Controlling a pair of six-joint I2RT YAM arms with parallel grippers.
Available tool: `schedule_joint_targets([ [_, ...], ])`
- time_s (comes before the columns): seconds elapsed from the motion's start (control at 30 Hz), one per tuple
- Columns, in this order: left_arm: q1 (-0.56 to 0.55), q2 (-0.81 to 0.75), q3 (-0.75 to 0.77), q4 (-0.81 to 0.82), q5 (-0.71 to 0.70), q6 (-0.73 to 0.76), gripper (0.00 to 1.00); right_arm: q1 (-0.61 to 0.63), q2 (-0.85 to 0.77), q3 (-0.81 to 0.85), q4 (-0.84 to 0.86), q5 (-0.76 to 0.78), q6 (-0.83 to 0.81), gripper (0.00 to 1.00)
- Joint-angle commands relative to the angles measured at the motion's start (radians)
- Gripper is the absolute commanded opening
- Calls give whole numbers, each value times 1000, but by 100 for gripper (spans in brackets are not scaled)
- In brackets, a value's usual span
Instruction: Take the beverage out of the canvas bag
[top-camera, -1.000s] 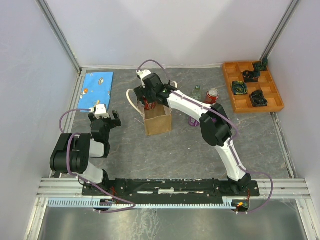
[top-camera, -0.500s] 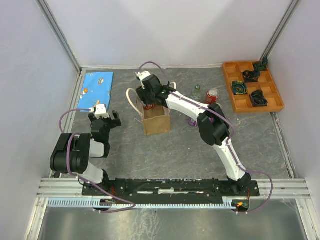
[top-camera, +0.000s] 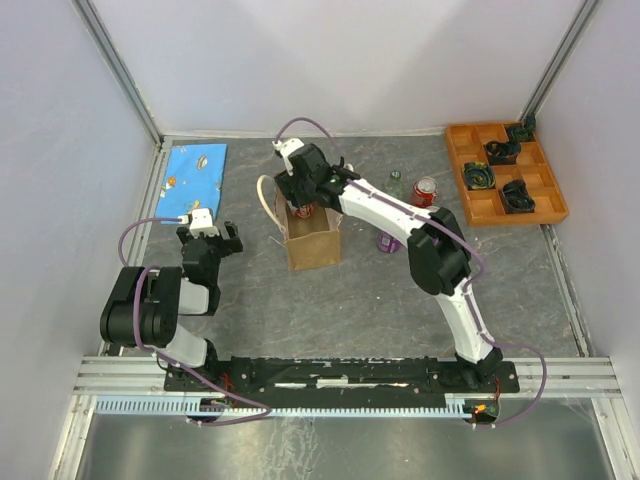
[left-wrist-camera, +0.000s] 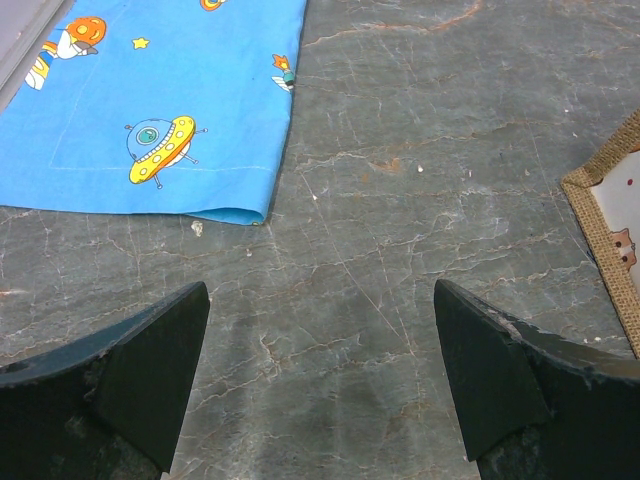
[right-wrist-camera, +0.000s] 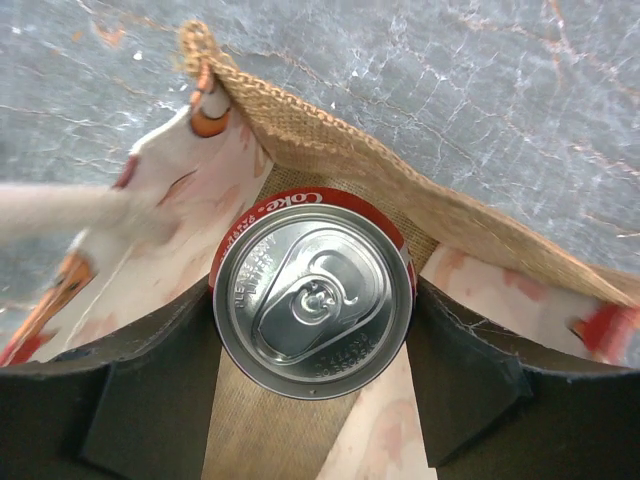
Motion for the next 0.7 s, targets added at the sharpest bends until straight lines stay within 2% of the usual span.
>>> schedule_joint_targets([
  [0.0, -5, -9, 20, 33, -11, 43, 99, 5, -239, 0, 128, -19, -32, 0],
  [0.13, -5, -9, 20, 35, -10, 43, 99, 5, -345, -67, 178, -31, -44, 0],
  [0.3, -5, -10, 20, 34, -12, 43, 99, 5, -523, -257, 284, -11, -75, 0],
  [0.5, -5, -9, 20, 33, -11, 43, 99, 7, -788, -501, 356, 128, -117, 0],
  [0.67, -4, -10, 20, 33, -11, 43, 99, 7, -1010, -686, 358, 309, -136, 0],
])
